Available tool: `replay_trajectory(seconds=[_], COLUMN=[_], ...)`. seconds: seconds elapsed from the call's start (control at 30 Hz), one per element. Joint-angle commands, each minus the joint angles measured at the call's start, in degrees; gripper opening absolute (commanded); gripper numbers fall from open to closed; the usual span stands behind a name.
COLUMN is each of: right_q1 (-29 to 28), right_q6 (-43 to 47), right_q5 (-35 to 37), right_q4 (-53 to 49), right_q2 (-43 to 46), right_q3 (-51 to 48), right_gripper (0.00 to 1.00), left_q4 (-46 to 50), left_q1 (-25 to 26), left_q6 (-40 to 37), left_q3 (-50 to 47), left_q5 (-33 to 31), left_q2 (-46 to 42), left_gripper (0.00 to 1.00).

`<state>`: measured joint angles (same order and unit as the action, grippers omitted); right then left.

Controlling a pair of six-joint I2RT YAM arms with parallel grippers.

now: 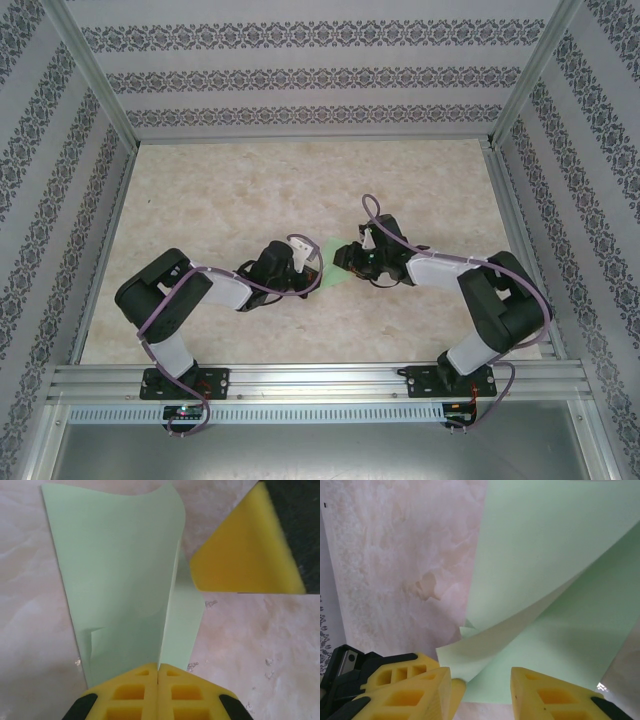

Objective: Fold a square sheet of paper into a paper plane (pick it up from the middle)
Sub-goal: Fourth fold the wing at the center of the table.

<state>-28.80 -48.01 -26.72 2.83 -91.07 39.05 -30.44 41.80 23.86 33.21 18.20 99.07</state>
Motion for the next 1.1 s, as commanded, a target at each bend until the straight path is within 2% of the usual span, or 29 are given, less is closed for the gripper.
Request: replay_trajectory(seconds=[0.0, 0.1, 0.27, 0.53, 0.77, 0.9, 1.07], right_q1=[-0.56, -0.64, -0.76, -1.52, -2.05, -2.49, -2.57], right_q6=[1.18, 0.98, 0.59, 1.05, 2.44, 2.46, 2.04], right_q5=[-0.32, 0.21, 1.16, 2.30, 5.44, 8.09, 10.08], right_q4=[2.69, 2.53, 2.17, -0.06, -5.25, -8.93, -13.00], right_q2=[-1.53, -2.74, -4.42, -6.02, -6.97, -7.92, -10.12], right_q3=[2.16, 2.78, 3.51, 4.92, 6.51, 7.92, 9.49], right_gripper=[0.34, 0.31, 0.31, 0.40, 0.44, 0.46, 0.47], left_q4=[-4.89, -4.30, -4.54, -4.94, -3.51, -1.88, 3.30], left_q1=[0.69, 0.56, 0.17, -1.08, -2.59, -2.94, -3.78], left_q6=[3.60, 4.15, 6.77, 12.53, 14.63, 14.68, 14.33], left_q3=[-0.88, -0.78, -1.04, -1.22, -0.38, 0.43, 1.00], left_q5=[-0.69, -0.63, -0.62, 0.35, 2.43, 3.07, 1.85], left_q2=[-1.23, -1.49, -1.51, -1.33, -0.72, -0.87, -5.09], left_gripper=[0.06, 0.06, 0.06, 0.10, 0.13, 0.17, 0.34])
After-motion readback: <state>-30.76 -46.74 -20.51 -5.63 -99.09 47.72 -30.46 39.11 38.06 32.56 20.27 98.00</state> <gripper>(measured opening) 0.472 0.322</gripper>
